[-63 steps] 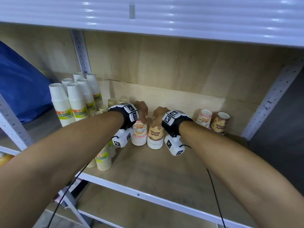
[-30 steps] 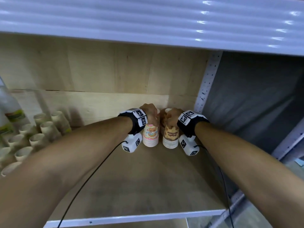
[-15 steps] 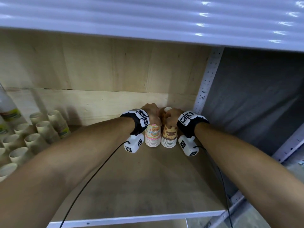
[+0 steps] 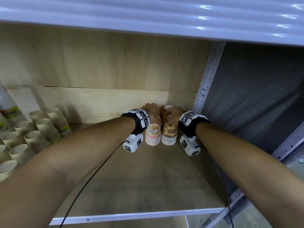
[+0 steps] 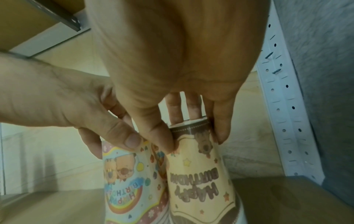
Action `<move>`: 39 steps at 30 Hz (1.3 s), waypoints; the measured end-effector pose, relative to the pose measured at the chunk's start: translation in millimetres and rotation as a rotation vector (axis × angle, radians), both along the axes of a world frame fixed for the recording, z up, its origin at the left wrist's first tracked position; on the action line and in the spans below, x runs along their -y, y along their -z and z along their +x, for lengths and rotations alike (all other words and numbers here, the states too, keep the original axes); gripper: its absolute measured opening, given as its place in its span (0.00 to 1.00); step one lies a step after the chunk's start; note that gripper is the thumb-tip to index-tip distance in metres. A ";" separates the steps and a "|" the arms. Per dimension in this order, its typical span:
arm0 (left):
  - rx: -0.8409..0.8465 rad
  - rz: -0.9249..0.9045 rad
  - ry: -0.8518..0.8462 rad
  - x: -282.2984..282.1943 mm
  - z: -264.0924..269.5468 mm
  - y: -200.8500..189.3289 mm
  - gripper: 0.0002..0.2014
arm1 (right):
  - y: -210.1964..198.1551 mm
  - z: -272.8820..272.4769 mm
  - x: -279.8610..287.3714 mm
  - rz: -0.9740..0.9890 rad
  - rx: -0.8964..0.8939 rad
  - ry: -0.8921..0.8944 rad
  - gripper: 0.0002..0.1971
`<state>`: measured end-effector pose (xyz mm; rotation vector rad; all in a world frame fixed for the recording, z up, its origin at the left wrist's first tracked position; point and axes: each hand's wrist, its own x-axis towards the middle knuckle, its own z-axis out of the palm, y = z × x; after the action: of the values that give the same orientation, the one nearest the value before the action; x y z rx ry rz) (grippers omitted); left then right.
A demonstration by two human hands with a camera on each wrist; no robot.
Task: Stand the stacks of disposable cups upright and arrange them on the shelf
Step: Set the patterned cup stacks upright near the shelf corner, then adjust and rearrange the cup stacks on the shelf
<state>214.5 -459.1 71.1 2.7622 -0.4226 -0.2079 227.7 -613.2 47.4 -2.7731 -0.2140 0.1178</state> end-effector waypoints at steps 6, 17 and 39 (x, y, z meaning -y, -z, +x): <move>0.036 -0.021 -0.026 -3.4 -1.5 -0.7 0.26 | -6.1 -11.3 -2.8 0.073 -0.022 0.052 0.26; 0.039 0.069 -0.032 -62.6 -17.5 -55.0 0.18 | -54.0 -29.2 -50.2 0.027 0.076 0.113 0.30; -0.119 0.107 -0.302 -339.6 -136.0 -93.7 0.13 | -99.8 -134.1 -354.4 -0.056 -0.048 -0.415 0.15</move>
<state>78.6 -119.5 164.8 2.8528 0.0390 -0.3245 93.6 -258.8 147.2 -2.7355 -0.7815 0.2976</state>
